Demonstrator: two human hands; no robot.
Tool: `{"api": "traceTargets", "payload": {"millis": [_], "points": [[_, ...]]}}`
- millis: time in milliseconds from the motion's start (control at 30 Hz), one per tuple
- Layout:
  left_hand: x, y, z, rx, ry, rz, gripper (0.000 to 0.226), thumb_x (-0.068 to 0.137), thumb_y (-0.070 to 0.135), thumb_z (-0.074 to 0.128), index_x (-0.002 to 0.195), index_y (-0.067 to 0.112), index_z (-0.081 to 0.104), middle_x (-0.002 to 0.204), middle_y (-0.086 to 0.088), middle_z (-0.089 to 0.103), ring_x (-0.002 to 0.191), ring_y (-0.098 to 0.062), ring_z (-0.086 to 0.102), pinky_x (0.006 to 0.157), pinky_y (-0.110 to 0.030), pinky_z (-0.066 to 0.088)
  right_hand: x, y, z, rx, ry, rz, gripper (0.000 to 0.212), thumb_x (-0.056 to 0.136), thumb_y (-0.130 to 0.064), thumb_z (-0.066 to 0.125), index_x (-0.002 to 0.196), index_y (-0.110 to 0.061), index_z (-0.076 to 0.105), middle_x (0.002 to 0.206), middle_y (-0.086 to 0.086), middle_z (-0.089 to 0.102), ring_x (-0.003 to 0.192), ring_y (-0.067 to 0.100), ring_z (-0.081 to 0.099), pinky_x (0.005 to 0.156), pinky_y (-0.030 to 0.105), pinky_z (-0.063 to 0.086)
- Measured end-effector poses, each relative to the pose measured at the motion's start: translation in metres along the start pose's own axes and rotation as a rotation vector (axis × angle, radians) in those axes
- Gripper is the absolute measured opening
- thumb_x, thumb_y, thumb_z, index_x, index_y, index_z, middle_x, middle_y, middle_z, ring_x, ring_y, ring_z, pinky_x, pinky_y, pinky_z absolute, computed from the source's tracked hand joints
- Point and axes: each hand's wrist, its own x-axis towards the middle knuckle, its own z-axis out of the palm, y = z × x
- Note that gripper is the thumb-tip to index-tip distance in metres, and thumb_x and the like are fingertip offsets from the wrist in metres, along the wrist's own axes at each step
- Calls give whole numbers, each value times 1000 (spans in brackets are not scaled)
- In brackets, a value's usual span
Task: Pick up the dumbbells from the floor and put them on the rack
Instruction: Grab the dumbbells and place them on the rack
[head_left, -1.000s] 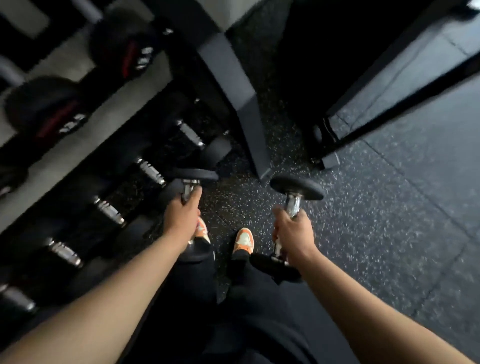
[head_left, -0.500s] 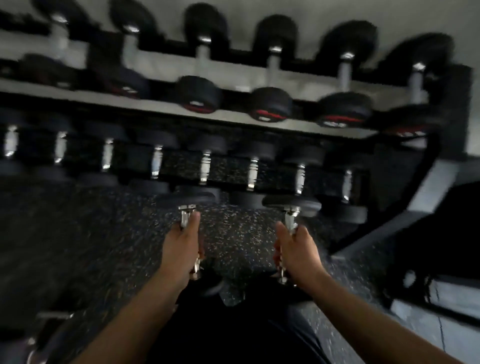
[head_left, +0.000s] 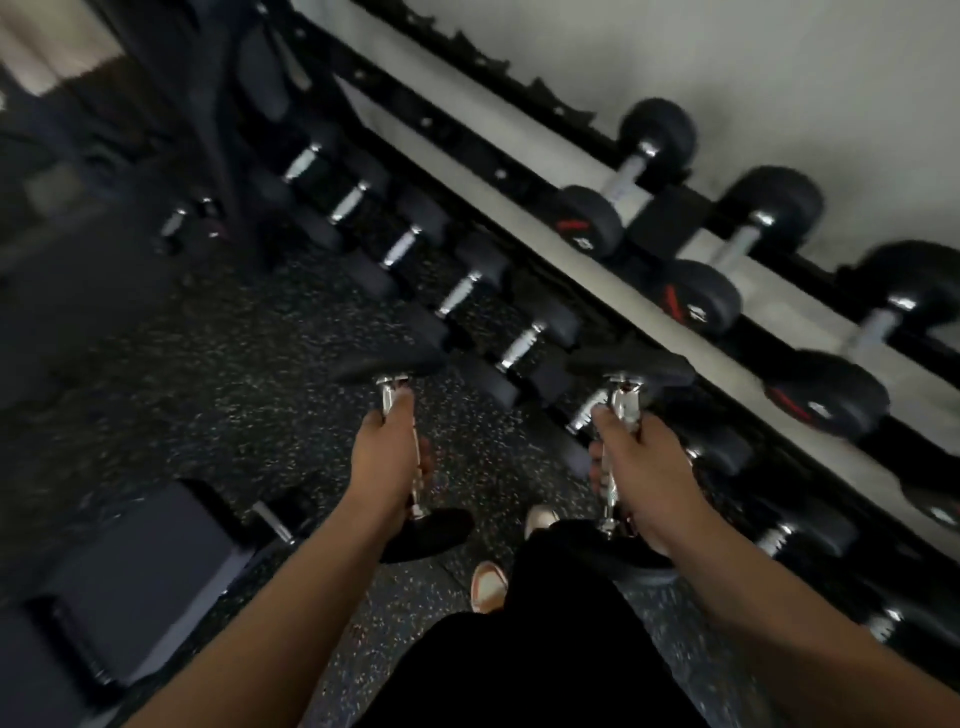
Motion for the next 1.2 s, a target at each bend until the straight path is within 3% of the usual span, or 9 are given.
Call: {"api": "traceTargets", "payload": {"millis": [167, 333, 533, 767, 967, 1200], "points": [[66, 51, -40, -82, 88, -43, 39, 93, 51, 51, 98, 13, 56, 73, -9, 57, 55, -19, 53, 46, -30, 45, 58, -60, 80, -46, -95, -31, 31, 96, -41, 60, 102, -11, 60, 76, 5, 65, 53, 11, 61, 53, 32, 53], [135, 103, -77, -75, 166, -69, 42, 93, 53, 49, 99, 12, 56, 74, -9, 58, 61, -24, 56, 56, -40, 48, 124, -110, 166, -8, -188, -22, 25, 97, -37, 60, 99, -13, 57, 77, 9, 62, 49, 14, 56, 45, 28, 47], [206, 165, -122, -99, 231, -41, 39, 93, 52, 51, 86, 14, 55, 65, -4, 60, 54, -19, 55, 51, -34, 47, 179, -172, 275, -75, -307, -38, 26, 96, -44, 60, 101, -18, 57, 76, 5, 63, 50, 11, 57, 47, 29, 48], [315, 221, -208, -150, 209, -49, 39, 92, 54, 50, 97, 16, 57, 70, -4, 62, 58, -18, 56, 56, -36, 47, 213, -228, 422, -162, -373, -75, 25, 98, -39, 59, 103, -15, 56, 79, 6, 63, 55, 10, 58, 49, 23, 50], [417, 274, -286, -120, 164, -34, 43, 92, 58, 47, 98, 16, 54, 71, -5, 61, 55, -15, 55, 52, -34, 46, 232, -264, 543, -159, -336, -71, 24, 98, -39, 58, 94, -16, 55, 72, 4, 58, 52, 11, 53, 47, 24, 46], [508, 353, -324, -94, 49, -31, 40, 91, 57, 49, 101, 18, 54, 70, -7, 58, 57, -20, 52, 53, -36, 44, 256, -315, 626, -35, -200, -21, 27, 99, -37, 58, 104, -11, 58, 79, 8, 62, 58, 15, 58, 50, 28, 49]]}}
